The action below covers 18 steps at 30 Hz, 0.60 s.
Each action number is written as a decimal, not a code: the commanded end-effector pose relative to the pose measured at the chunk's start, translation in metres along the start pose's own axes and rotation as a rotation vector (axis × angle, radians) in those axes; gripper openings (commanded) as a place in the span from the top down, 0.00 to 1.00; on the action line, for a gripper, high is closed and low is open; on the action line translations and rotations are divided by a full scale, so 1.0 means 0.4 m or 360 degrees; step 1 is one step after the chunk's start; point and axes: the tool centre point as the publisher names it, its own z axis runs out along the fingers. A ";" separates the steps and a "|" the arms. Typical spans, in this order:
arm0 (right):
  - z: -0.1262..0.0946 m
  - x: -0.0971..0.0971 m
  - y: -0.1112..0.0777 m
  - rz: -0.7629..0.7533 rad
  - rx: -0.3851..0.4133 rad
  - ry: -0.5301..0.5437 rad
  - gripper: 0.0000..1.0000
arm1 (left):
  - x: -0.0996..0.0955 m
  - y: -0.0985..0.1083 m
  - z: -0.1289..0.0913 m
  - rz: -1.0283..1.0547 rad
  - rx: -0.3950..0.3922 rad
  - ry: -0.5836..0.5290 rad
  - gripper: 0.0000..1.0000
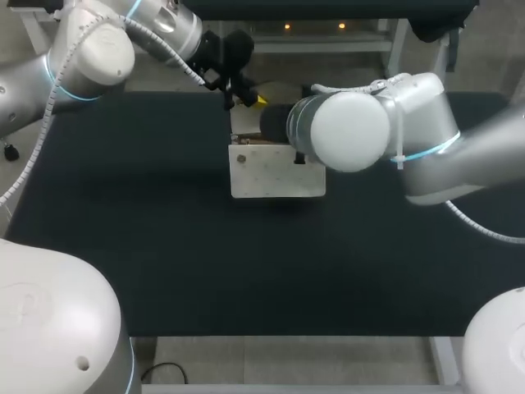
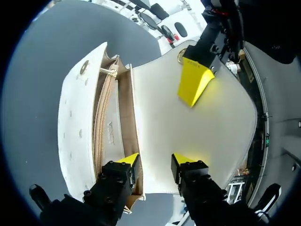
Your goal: Pick up the bag, open it, inspect its contents, close it, and place it on the opposite side
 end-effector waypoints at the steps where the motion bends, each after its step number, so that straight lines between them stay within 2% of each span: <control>1: -0.032 0.005 -0.003 0.0016 0.0006 -0.0093 0.57 | 0.002 0.014 0.010 -0.0021 0.0008 0.0005 1.00; 13: -0.033 0.001 0.019 0.0015 0.0015 -0.0105 0.63 | 0.000 0.034 0.007 -0.0037 0.0028 0.0025 1.00; 15: -0.045 0.001 0.017 0.0016 0.0019 -0.0117 0.69 | -0.009 0.042 0.014 -0.0048 0.0033 0.0042 1.00; 18: -0.066 0.008 0.011 0.0012 0.0018 -0.0126 0.87 | -0.025 0.056 0.030 -0.0060 0.0029 0.0048 1.00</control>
